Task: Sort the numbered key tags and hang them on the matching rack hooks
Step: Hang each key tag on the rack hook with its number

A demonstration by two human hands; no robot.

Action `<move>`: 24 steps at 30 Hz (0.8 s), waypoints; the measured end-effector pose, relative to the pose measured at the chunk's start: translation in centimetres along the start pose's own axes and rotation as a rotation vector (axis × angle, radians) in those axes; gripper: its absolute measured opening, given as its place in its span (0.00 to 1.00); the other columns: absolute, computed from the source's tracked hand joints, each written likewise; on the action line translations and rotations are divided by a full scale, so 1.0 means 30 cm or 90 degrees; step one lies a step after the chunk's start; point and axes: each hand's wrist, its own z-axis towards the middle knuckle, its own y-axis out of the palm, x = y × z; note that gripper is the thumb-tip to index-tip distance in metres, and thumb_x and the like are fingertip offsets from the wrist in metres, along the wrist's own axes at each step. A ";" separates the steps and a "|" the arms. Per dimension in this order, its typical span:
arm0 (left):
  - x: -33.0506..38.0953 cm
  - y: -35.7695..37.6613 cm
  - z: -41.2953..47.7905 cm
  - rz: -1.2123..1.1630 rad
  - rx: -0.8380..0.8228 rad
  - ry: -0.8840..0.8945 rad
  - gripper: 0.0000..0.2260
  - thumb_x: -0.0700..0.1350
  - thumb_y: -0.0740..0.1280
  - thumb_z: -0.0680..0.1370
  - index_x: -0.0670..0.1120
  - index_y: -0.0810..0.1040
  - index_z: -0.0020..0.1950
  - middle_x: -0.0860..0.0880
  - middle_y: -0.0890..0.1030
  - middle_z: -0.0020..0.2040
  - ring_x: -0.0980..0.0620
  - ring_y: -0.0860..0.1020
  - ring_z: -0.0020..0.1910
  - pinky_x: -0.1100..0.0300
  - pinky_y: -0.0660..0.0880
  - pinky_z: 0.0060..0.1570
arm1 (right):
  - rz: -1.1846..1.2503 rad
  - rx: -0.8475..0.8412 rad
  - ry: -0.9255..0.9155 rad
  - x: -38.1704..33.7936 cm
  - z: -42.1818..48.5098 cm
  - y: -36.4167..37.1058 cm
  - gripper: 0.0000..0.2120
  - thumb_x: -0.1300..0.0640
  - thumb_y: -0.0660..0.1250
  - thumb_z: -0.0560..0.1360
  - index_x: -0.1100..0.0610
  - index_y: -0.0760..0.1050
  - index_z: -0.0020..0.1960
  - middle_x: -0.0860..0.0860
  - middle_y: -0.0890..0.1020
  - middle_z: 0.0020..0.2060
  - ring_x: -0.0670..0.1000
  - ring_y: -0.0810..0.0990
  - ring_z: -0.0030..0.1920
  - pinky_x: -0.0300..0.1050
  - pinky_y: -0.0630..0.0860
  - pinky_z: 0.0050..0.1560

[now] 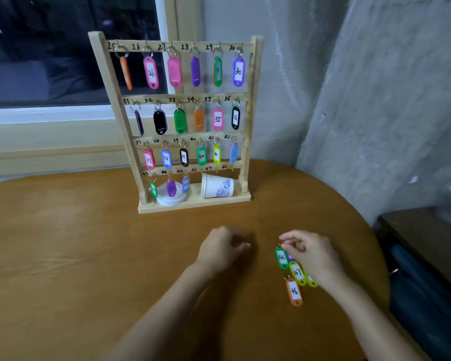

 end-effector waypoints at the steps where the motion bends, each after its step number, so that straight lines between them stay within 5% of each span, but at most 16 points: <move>1: 0.016 0.020 0.002 -0.002 -0.009 0.007 0.11 0.50 0.70 0.74 0.52 0.81 0.56 0.51 0.83 0.52 0.53 0.79 0.50 0.57 0.76 0.53 | 0.009 0.009 0.005 0.023 -0.012 -0.013 0.06 0.59 0.72 0.72 0.50 0.82 0.47 0.40 0.79 0.33 0.34 0.74 0.31 0.32 0.65 0.29; 10: 0.138 0.115 0.050 -0.012 -0.039 0.055 0.16 0.46 0.70 0.75 0.51 0.77 0.62 0.51 0.82 0.53 0.53 0.78 0.52 0.59 0.74 0.53 | 0.036 0.025 0.011 0.107 -0.073 -0.043 0.07 0.57 0.73 0.71 0.46 0.82 0.45 0.39 0.82 0.36 0.42 0.72 0.29 0.44 0.71 0.33; 18: 0.170 0.131 0.078 0.025 -0.043 0.112 0.10 0.45 0.69 0.75 0.49 0.80 0.56 0.51 0.79 0.54 0.54 0.76 0.52 0.63 0.72 0.49 | 0.049 -0.024 -0.005 0.093 -0.110 -0.037 0.07 0.58 0.73 0.71 0.47 0.82 0.46 0.41 0.81 0.37 0.37 0.74 0.30 0.36 0.67 0.32; 24: 0.161 0.127 0.072 0.046 -0.019 0.124 0.05 0.44 0.67 0.76 0.48 0.81 0.49 0.50 0.80 0.50 0.53 0.76 0.49 0.60 0.74 0.49 | -0.060 -0.079 -0.015 0.061 -0.141 -0.040 0.07 0.49 0.73 0.70 0.45 0.80 0.48 0.39 0.80 0.40 0.33 0.74 0.39 0.31 0.67 0.33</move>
